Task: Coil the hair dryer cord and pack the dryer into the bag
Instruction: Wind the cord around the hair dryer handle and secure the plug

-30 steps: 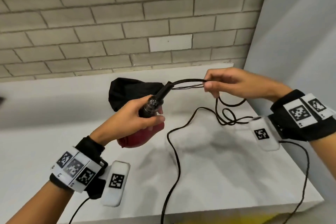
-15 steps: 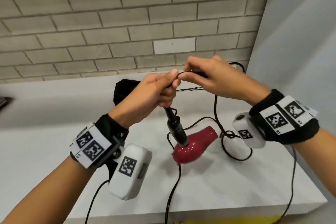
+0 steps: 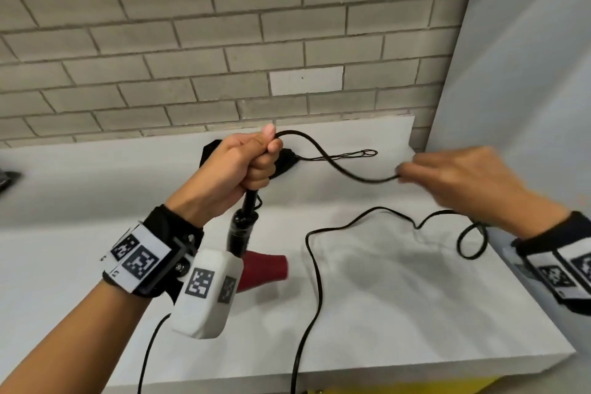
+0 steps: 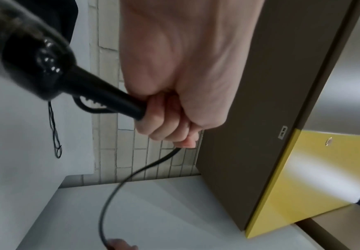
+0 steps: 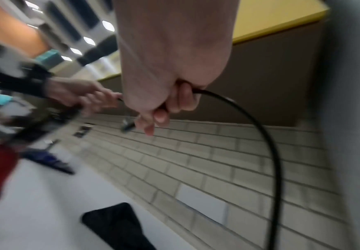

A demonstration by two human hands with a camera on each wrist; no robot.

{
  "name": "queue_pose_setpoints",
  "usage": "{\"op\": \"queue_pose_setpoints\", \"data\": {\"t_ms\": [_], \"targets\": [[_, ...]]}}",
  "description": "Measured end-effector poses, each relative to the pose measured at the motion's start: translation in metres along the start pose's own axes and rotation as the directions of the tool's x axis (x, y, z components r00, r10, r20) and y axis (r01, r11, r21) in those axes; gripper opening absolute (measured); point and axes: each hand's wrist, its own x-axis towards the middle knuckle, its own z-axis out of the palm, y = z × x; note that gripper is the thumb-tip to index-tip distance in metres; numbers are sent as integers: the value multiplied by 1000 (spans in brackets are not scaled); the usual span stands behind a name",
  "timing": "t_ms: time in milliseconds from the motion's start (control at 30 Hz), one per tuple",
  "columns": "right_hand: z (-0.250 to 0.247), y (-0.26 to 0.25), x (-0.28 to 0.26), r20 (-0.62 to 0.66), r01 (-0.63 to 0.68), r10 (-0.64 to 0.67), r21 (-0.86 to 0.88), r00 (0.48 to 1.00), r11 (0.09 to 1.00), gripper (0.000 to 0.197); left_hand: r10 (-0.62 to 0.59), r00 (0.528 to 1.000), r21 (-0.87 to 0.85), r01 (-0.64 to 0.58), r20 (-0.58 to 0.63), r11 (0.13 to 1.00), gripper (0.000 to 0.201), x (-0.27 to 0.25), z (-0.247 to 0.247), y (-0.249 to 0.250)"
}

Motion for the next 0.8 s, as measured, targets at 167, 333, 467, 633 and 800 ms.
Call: {"op": "queue_pose_setpoints", "data": {"t_ms": [167,333,467,633,800], "targets": [[-4,-56,29,47,383,-382,-4,923,924,18,-35,998,-44,38,61,998,34,7,23,-2],[-29,-70,66,-144,361,-345,110,928,926,10,-38,987,-22,42,154,999,38,11,44,2],[-41,-62,79,-215,282,-240,192,947,940,13,-23,982,-2,24,185,1000,47,9,50,5],[-46,-58,79,-88,23,9,357,996,934,25,-50,984,-29,56,172,998,49,10,49,4],[-43,-41,74,14,-97,102,467,995,879,46,-98,964,14,98,247,995,42,12,40,3]]}}
